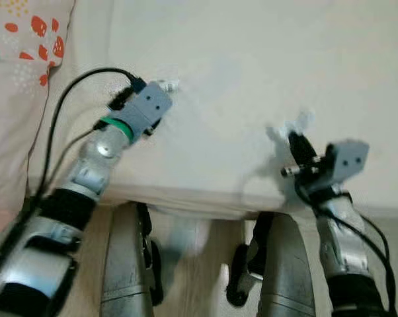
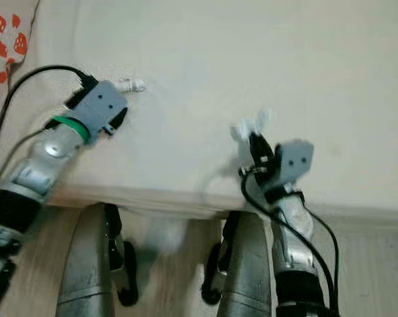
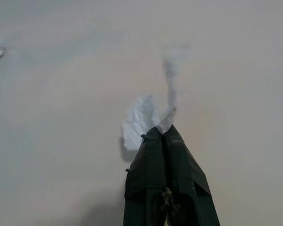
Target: Clean up the room
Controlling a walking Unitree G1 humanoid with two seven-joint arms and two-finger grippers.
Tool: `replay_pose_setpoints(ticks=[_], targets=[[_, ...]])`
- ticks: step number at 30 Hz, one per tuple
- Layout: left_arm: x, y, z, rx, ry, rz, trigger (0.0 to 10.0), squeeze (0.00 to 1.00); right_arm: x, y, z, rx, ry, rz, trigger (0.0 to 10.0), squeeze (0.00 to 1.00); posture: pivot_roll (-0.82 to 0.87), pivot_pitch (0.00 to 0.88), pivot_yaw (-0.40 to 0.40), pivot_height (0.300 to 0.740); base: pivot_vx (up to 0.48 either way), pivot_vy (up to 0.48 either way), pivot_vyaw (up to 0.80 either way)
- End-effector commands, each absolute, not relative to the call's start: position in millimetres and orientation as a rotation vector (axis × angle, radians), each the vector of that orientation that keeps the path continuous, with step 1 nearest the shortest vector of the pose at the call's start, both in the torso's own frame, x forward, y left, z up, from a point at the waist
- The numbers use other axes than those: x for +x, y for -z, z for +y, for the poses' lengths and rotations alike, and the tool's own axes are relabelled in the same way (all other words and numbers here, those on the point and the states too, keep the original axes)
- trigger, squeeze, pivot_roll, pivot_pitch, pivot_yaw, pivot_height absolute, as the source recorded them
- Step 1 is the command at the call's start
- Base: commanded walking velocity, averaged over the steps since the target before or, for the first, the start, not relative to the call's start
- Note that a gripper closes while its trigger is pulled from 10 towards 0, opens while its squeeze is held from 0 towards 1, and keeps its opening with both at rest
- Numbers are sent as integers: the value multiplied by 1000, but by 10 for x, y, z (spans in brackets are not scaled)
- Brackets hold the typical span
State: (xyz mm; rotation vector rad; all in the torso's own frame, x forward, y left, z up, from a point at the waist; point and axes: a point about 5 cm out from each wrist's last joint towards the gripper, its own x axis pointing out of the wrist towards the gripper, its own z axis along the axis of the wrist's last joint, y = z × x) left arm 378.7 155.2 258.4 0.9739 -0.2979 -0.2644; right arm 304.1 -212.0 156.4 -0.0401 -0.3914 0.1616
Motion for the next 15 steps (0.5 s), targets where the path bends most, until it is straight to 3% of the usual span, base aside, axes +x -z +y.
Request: replay_pose_setpoints(ticks=[1, 2, 3, 7, 11, 15], targets=[[3738, -2560, 1476, 1111, 367, -346, 10000, 1000, 2956, -1496, -2134, -15, -139, -363, 10000, 0, 90, 407, 79, 536, 0, 0, 0], [3738, -2560, 1476, 1111, 367, -346, 10000, 1000, 2956, -1496, -2134, -15, -139, -363, 10000, 0, 90, 407, 79, 536, 0, 0, 0], [3774, -2581, 1441, 1148, 373, -358, 10000, 0, 2954, -1487, -2121, -11, -138, -359, 10000, 0, 95, 407, 80, 536, 0, 0, 0], [3944, -2529, 1318, 1209, 385, -339, 10000, 0, 2949, -1510, -2049, 5, -142, -341, 10000, 0, 94, 408, 82, 536, 0, 0, 0], [4099, -2381, 1168, 1210, 372, -212, 10000, 0, 2907, -1586, -2026, 9, -138, -345, 10000, 0, 80, 408, 84, 536, 0, 0, 0], [4158, -2365, 1174, 1249, 301, -170, 10000, 0, 2855, -1607, -2066, 2, -125, -343, 10000, 0, 53, 409, 89, 536, 0, 0, 0]])
